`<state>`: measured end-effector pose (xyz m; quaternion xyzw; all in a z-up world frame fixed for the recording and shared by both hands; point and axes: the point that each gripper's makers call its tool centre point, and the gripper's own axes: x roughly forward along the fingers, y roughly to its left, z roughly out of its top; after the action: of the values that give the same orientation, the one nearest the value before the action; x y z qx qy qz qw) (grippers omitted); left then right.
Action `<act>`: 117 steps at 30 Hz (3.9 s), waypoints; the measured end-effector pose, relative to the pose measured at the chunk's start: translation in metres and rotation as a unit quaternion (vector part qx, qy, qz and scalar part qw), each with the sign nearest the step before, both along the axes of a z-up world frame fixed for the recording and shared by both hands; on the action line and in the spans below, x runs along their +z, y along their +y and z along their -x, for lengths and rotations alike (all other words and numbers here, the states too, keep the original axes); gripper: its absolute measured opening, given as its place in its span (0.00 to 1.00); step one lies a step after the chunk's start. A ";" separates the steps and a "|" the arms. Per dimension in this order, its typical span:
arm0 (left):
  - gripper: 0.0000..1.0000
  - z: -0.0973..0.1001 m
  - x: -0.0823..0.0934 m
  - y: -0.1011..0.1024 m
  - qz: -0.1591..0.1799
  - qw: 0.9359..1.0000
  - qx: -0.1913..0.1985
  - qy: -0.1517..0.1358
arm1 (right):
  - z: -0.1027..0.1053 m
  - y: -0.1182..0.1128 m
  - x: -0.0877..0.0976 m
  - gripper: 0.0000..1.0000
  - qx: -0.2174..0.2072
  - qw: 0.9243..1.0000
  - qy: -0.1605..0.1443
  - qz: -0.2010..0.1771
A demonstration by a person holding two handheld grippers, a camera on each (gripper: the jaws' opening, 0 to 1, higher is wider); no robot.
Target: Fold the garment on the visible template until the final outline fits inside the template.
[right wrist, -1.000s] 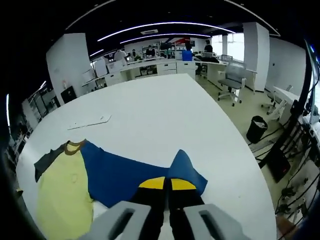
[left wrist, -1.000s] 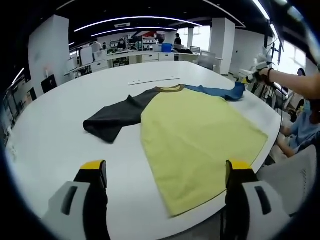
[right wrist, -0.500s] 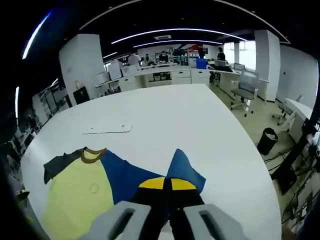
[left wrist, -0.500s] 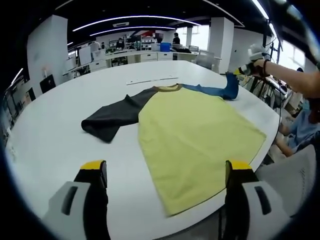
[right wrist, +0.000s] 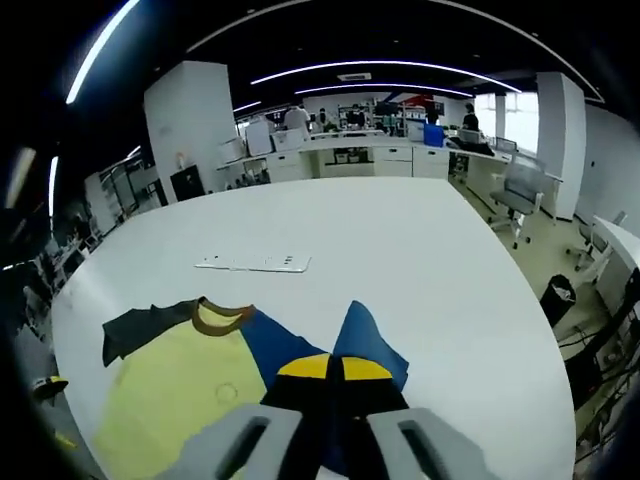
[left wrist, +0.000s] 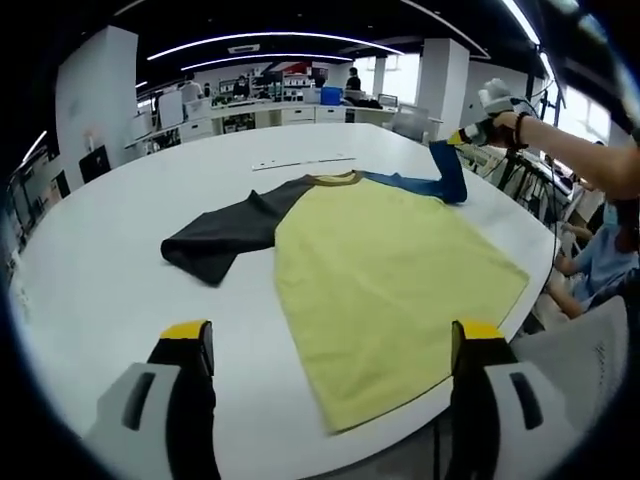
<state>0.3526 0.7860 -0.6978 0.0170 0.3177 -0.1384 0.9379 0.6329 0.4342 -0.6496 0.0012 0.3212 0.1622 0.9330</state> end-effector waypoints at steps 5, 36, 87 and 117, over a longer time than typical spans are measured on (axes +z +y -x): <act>0.97 -0.002 0.002 -0.002 0.000 1.000 -0.002 -0.004 | -0.001 0.023 0.003 0.00 0.021 1.000 -0.003 0.000; 0.99 -0.006 -0.001 -0.001 0.004 1.000 0.006 -0.005 | 0.010 0.146 0.028 0.00 0.143 0.989 -0.035 -0.011; 0.96 0.001 -0.009 0.012 -0.002 0.999 0.031 0.013 | 0.121 0.256 -0.110 0.07 0.377 0.924 0.000 0.064; 0.95 0.003 -0.010 0.013 -0.002 1.000 0.028 0.013 | 0.087 0.214 -0.104 0.19 0.354 0.935 -0.012 0.030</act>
<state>0.3492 0.7992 -0.7075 0.0079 0.3301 -0.1114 0.9373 0.5456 0.6478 -0.7537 -0.1429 0.2946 0.4724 0.8183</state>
